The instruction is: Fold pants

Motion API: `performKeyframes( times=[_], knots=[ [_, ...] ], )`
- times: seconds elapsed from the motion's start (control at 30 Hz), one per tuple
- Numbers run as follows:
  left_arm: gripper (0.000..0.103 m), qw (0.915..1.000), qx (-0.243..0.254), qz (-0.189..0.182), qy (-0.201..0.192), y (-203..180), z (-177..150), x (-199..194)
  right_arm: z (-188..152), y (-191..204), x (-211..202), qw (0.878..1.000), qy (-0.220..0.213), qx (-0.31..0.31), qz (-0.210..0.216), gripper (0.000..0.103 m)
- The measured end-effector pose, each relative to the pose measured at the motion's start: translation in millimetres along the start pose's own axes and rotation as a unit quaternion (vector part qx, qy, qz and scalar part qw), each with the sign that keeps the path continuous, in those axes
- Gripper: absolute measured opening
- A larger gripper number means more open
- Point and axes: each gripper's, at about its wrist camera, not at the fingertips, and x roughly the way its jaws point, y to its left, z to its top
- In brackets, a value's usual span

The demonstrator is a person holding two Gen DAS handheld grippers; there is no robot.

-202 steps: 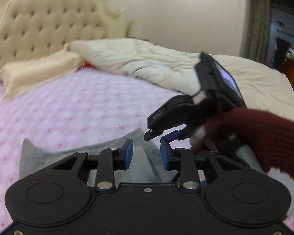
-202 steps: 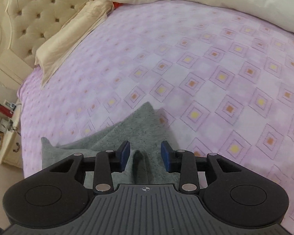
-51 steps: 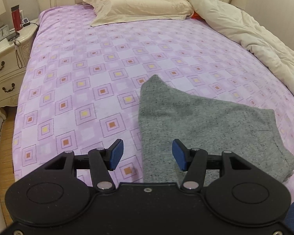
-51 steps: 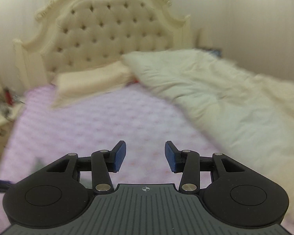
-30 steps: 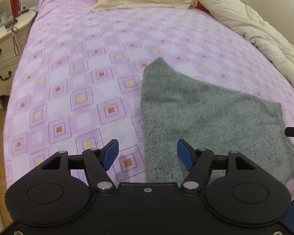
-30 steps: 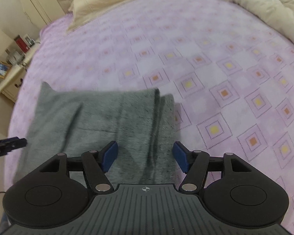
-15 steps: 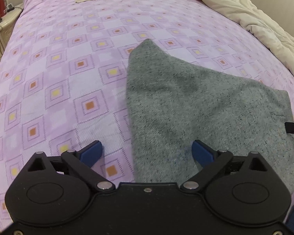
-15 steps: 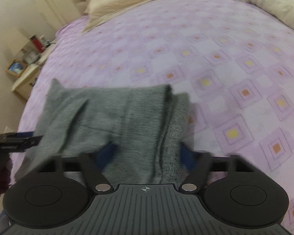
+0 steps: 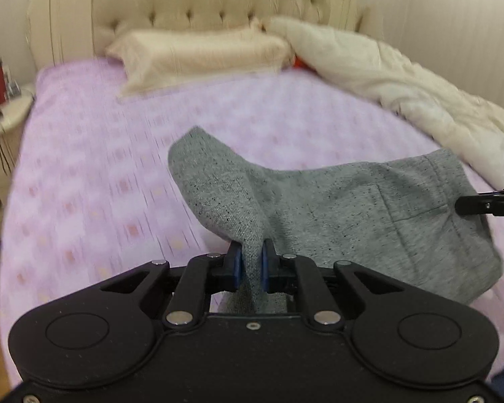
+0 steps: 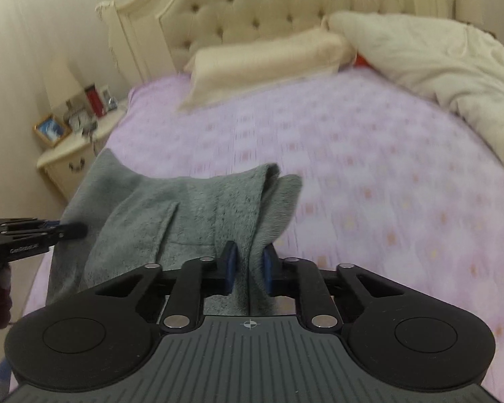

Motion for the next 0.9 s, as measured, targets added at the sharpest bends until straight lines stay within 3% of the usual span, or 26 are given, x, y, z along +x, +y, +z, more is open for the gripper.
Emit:
performKeyframes(
  times=[0.1,0.17,0.2,0.23,0.3,0.37,0.43,0.53,0.63,0.7,0.8,0.9],
  knots=[
    [0.015,0.9998,-0.015,0.005,-0.008,19,22,7,13,-3,26,1.000,-0.003,0.015,-0.001,0.016],
    [0.020,0.9997,-0.020,0.016,0.002,33,31,22,13,-4,42,0.999,-0.006,0.022,-0.035,0.020],
    [0.031,0.9993,-0.022,0.029,0.013,40,33,34,11,-5,48,0.998,-0.008,0.023,-0.054,0.020],
    [0.032,0.9981,-0.025,0.048,0.028,47,30,47,11,-7,55,0.997,-0.006,0.024,-0.067,0.025],
    [0.029,0.9919,-0.042,0.105,0.057,66,22,72,8,-4,64,0.994,-0.006,0.024,-0.102,0.028],
    [0.024,0.9851,-0.070,0.138,0.075,85,15,81,3,7,63,0.996,-0.011,0.005,-0.088,0.028],
    [0.023,0.9860,-0.087,0.128,0.062,89,8,71,-3,27,62,0.997,-0.013,-0.015,-0.075,0.028],
    [0.024,0.9907,-0.066,0.115,0.030,66,6,51,-13,58,66,0.997,-0.003,-0.047,-0.068,0.028],
    [0.044,0.9968,-0.036,0.070,0.014,34,5,37,-32,78,80,0.992,0.043,-0.072,-0.090,0.028],
    [0.049,0.9983,-0.010,0.052,0.025,13,-7,41,-49,81,89,0.989,0.071,-0.068,-0.110,0.028],
    [0.049,0.9954,0.011,0.058,0.075,-4,-33,61,-68,87,88,0.988,0.027,-0.088,-0.125,0.029],
    [0.049,0.9954,-0.008,0.066,0.068,-1,-40,64,-68,87,89,0.987,0.025,-0.089,-0.128,0.029]
  ],
)
